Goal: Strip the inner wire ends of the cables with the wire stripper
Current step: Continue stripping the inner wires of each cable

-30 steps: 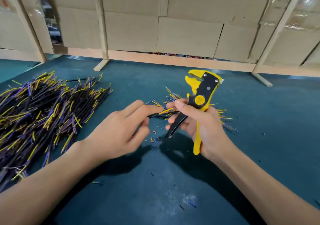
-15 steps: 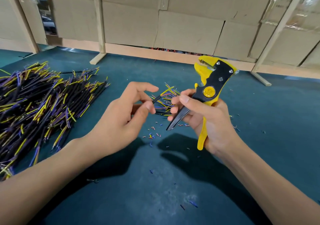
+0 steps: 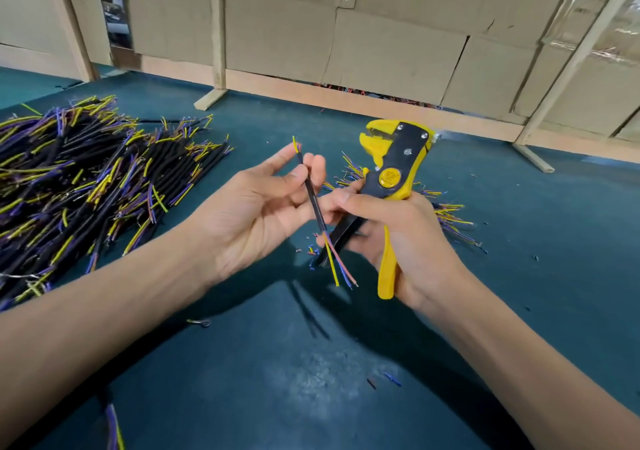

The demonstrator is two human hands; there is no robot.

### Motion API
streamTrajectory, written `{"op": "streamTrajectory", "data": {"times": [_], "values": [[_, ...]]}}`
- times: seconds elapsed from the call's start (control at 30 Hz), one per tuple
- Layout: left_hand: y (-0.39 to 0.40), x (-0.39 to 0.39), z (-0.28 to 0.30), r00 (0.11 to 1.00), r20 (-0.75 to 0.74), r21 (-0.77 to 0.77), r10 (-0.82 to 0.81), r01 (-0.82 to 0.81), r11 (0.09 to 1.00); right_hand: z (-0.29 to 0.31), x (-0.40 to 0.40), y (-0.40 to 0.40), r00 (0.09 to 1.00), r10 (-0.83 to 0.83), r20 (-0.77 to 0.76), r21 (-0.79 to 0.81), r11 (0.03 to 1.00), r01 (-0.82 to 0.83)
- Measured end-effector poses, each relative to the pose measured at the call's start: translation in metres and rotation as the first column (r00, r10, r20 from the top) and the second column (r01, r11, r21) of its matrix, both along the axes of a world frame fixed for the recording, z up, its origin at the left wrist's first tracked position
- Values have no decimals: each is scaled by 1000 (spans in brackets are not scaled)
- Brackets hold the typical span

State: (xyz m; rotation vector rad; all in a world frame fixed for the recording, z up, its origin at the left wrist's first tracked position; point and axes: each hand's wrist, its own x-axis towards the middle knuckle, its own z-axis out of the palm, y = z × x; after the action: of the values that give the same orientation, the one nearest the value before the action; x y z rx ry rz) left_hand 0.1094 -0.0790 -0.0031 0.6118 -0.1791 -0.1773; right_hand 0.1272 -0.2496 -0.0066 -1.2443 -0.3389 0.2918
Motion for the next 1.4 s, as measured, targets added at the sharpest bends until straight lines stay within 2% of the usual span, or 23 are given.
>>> {"op": "streamTrajectory", "data": {"times": [0.17, 0.3, 0.47, 0.7, 0.87, 0.93, 1.1, 1.3, 1.4], "values": [[2, 2, 3, 990, -29, -67, 138, -140, 988, 9, -3, -6, 993, 94, -78, -52, 994, -98], [7, 3, 1, 982, -28, -98, 189, -191, 977, 7, -8, -4, 977, 202, -62, -115, 971, -208], [8, 3, 0, 958, -27, -91, 287, -288, 953, 4, -9, -2, 969, 239, -58, -129, 961, -244], [7, 4, -3, 934, -3, -7, 357, -357, 934, 2, -8, -2, 967, 246, -63, -96, 963, -251], [4, -1, -4, 937, 136, 257, 321, -347, 902, 1, -8, 0, 973, 223, -58, -100, 969, -228], [0, -2, -5, 938, 179, 299, 298, -340, 892, 1, -8, 0, 976, 207, -69, -85, 973, -212], [-1, -3, -4, 939, 182, 229, 293, -330, 916, 3, -8, -2, 975, 210, -71, -135, 967, -218], [2, 1, -1, 940, 30, -2, 339, -339, 941, 8, -13, -2, 924, 290, -249, -188, 921, -340], [6, 3, 0, 939, -18, -64, 344, -344, 937, 8, -14, -1, 912, 306, -272, -171, 918, -359]]}}
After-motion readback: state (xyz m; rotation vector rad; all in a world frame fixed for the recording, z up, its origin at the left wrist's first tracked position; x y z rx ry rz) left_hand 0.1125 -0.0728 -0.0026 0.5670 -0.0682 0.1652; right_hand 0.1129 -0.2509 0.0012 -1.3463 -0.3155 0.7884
